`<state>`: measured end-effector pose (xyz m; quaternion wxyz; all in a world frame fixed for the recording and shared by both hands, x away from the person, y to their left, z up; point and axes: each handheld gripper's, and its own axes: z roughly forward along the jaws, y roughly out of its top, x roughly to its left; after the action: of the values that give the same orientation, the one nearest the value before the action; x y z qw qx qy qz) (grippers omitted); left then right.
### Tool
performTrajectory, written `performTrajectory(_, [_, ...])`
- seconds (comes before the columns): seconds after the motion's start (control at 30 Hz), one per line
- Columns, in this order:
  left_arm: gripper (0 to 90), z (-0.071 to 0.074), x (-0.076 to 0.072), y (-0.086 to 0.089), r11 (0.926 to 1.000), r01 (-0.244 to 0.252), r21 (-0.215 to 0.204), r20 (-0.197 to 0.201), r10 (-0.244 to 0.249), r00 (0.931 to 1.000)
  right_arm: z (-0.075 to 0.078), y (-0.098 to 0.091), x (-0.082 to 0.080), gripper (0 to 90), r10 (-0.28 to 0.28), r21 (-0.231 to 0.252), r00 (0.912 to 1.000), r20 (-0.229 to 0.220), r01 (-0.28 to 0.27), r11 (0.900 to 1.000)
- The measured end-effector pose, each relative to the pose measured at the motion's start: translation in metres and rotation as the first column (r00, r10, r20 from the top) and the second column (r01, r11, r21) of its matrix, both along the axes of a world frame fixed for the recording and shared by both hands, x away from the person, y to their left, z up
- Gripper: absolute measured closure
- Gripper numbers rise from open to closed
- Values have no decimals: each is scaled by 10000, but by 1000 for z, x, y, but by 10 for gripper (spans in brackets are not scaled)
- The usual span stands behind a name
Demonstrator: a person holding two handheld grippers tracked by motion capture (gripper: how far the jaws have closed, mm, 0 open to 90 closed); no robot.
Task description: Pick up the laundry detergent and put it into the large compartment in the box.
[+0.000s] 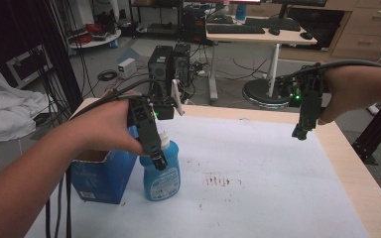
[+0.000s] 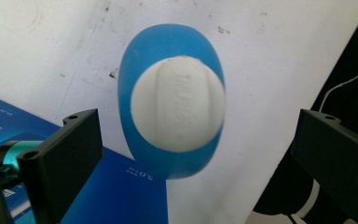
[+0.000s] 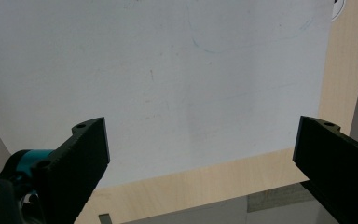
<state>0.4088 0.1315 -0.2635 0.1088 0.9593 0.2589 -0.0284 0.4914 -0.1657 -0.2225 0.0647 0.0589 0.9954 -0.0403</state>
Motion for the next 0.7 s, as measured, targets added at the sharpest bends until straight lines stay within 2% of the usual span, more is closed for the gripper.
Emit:
performTrajectory(0.3, [19,-13,10,-3,9993,-173,330,202,166,9997,-2,1,1,26,7,22,10000,-7,-7,10000])
performTrajectory(0.7, [19,-30,16,-2,9988,-401,275,200,396,9990,-2,2,2,26,4,-20,10000,-18,-4,10000])
